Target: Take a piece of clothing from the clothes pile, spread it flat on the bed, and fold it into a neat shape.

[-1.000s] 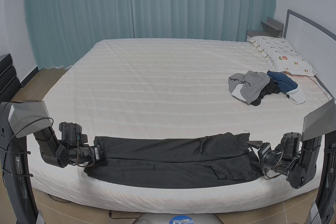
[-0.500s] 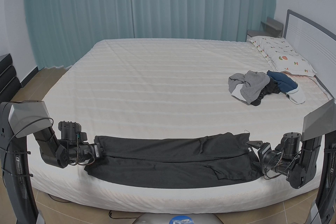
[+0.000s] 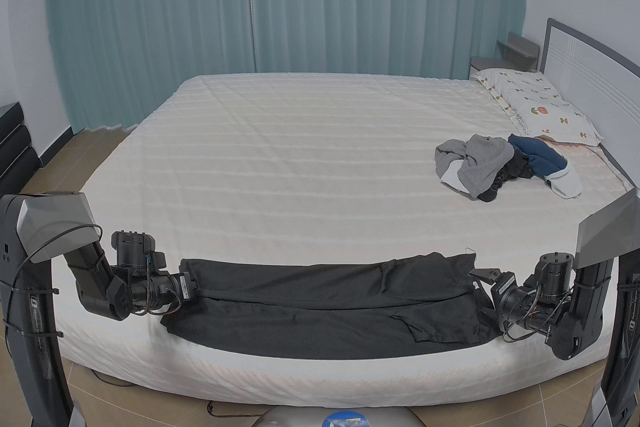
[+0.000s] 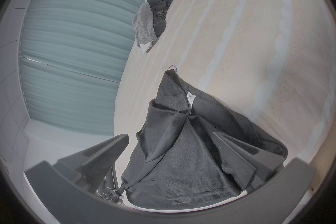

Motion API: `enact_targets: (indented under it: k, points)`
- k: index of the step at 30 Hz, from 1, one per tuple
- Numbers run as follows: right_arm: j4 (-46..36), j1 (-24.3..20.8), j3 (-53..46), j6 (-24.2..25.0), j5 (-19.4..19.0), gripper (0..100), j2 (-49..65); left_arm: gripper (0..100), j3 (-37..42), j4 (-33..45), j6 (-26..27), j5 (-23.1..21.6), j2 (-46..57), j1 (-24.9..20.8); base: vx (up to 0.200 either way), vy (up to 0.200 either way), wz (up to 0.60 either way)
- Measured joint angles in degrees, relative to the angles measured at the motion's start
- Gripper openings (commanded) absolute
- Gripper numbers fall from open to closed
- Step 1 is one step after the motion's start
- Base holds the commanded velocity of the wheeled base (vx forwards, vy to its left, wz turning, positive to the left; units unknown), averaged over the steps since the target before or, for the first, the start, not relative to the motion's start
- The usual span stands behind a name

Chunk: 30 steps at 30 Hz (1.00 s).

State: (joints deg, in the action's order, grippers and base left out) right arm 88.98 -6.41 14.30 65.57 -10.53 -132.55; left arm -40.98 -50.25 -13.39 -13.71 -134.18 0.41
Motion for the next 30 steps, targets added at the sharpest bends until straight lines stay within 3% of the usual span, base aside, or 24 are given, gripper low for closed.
enact_targets:
  k: [11,18,30]
  points:
    - [0.0,-0.1,0.0,0.0,0.0,100,0.0,0,-0.2,-2.0,-0.6,0.0,-0.2,0.0,0.0,0.0,0.0]
    - [0.0,-0.1,0.1,0.0,0.0,100,0.0,0,-0.3,-2.6,-1.9,0.1,-0.6,0.0,-0.2,0.0,0.0]
    - [0.0,-0.1,0.0,-0.1,0.1,100,-0.1,0,-0.6,-5.1,-4.4,0.1,-0.8,-0.1,0.0,0.0,0.0]
